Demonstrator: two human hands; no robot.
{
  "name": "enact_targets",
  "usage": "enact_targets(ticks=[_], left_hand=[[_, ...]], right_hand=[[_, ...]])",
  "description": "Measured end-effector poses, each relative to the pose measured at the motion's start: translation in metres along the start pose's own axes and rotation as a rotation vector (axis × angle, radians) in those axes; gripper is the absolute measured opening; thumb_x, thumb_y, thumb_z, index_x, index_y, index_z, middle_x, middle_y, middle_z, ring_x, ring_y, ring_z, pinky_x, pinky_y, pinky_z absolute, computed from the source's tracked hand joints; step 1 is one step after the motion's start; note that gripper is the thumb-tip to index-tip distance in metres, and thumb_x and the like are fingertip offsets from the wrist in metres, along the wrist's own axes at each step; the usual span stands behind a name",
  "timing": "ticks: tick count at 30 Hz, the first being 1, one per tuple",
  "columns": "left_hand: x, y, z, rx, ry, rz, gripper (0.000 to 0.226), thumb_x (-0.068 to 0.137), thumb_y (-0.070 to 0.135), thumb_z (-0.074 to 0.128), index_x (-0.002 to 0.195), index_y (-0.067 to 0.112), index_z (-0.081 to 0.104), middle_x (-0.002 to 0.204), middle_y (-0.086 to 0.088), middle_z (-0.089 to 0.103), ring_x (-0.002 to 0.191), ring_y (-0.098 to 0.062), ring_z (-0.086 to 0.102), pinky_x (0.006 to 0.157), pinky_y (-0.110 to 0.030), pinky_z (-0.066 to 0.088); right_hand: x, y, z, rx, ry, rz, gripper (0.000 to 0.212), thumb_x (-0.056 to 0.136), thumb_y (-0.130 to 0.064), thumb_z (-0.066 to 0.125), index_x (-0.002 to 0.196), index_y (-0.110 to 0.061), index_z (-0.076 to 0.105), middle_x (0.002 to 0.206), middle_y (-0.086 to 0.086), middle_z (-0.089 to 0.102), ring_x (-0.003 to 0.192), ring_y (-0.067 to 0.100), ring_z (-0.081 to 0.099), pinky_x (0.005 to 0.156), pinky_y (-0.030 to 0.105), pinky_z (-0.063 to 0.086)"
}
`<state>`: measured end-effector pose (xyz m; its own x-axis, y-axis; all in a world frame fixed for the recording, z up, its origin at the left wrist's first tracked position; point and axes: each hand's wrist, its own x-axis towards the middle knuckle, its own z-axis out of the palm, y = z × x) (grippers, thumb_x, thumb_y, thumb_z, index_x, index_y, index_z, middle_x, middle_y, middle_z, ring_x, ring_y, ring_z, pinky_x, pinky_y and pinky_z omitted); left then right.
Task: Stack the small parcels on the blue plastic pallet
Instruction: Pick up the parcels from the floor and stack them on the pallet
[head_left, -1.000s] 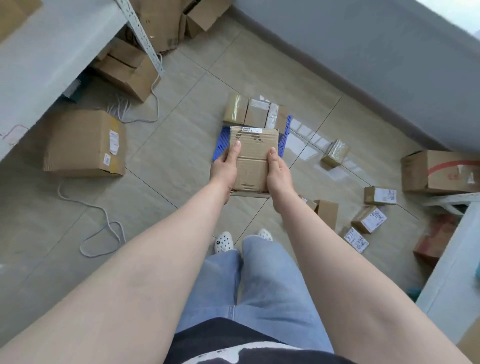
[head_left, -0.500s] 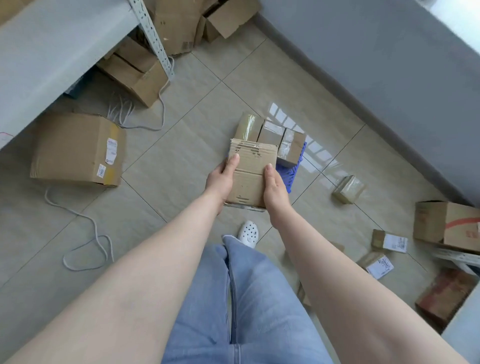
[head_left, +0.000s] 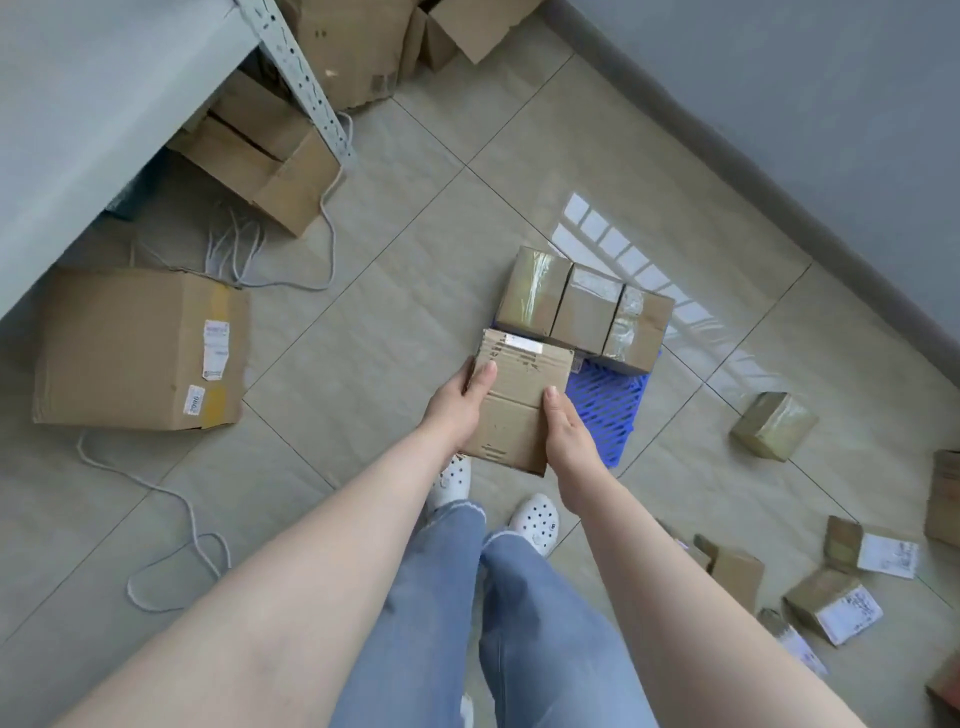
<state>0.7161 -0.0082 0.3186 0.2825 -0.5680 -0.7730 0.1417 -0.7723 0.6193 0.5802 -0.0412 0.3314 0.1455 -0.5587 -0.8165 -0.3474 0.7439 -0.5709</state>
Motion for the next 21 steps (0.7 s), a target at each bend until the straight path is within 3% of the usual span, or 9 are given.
enact_targets(ticks=[3, 8, 11, 15, 21], left_hand=[[0.057, -0.026, 0.007, 0.003, -0.035, -0.02, 0.042, 0.098, 0.046, 0.046, 0.133, 0.024, 0.056, 0.129, -0.001, 0.064, 0.12, -0.017, 0.058, 0.11, -0.039, 0.041], [0.161, -0.082, 0.031, 0.071, -0.076, -0.049, 0.044, 0.097, 0.044, 0.049, 0.134, 0.022, 0.055, 0.132, -0.001, 0.062, 0.121, -0.019, 0.057, 0.11, -0.039, 0.04], [0.217, -0.12, 0.042, 0.102, -0.108, -0.057, 0.042, 0.095, 0.041, 0.053, 0.132, 0.021, 0.056, 0.128, -0.002, 0.065, 0.118, -0.021, 0.06, 0.108, -0.041, 0.043], [0.275, -0.158, 0.047, 0.16, -0.05, -0.068, 0.036, 0.097, 0.035, 0.054, 0.126, 0.015, 0.061, 0.123, -0.006, 0.067, 0.112, -0.024, 0.063, 0.104, -0.042, 0.047], [0.322, -0.176, 0.056, 0.179, -0.028, -0.056, 0.036, 0.098, 0.035, 0.053, 0.125, 0.013, 0.061, 0.121, -0.004, 0.067, 0.109, -0.023, 0.064, 0.1, -0.038, 0.049]], right_hand=[[0.058, 0.028, 0.005, -0.029, -0.009, 0.002, 0.044, 0.104, -0.041, 0.033, 0.141, -0.021, 0.046, 0.135, -0.008, 0.052, 0.119, 0.007, 0.047, 0.1, 0.023, 0.032], [0.159, 0.08, 0.003, 0.012, 0.017, 0.021, 0.043, 0.105, -0.038, 0.032, 0.142, -0.02, 0.044, 0.126, -0.012, 0.051, 0.115, 0.005, 0.045, 0.095, 0.022, 0.031], [0.215, 0.11, 0.006, 0.007, 0.036, 0.02, 0.045, 0.105, -0.037, 0.033, 0.144, -0.016, 0.043, 0.133, -0.009, 0.051, 0.12, 0.007, 0.047, 0.096, 0.021, 0.033], [0.273, 0.144, 0.013, -0.006, 0.019, 0.017, 0.041, 0.105, -0.033, 0.034, 0.14, -0.014, 0.044, 0.128, -0.01, 0.051, 0.122, 0.007, 0.047, 0.094, 0.017, 0.033], [0.331, 0.167, 0.016, -0.063, 0.03, 0.004, 0.047, 0.104, -0.037, 0.035, 0.144, -0.013, 0.041, 0.138, -0.001, 0.051, 0.122, 0.013, 0.049, 0.107, 0.03, 0.037]])
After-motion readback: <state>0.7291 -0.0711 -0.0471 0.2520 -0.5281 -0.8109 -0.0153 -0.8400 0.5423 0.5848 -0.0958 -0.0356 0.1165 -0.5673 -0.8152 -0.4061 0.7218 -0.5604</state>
